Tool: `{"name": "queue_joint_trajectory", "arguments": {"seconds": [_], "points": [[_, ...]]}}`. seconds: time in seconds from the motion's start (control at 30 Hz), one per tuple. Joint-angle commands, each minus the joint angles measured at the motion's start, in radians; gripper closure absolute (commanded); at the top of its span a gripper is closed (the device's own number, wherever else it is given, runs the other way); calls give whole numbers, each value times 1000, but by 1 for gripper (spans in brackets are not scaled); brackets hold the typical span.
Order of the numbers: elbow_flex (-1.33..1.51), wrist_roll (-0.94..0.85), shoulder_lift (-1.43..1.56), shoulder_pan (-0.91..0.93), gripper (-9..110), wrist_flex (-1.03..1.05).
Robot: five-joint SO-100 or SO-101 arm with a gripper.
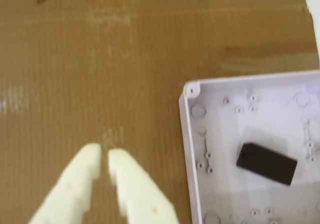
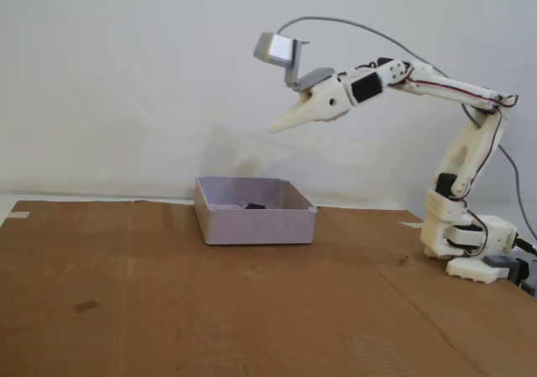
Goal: Grasp a block and put it in the box.
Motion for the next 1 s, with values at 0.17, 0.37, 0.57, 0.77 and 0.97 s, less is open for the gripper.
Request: {"name": "queue_joint_trajectory", "arguments": {"seconds": [0.17, 0.37, 0.57, 0.77, 0.97], "points": [[132, -3, 264, -57, 101, -40], [219, -3, 337, -78, 101, -41], [304, -3, 408, -78, 101, -41], [426, -5, 502, -77, 101, -41], [568, -5, 626, -74, 101, -41]]}}
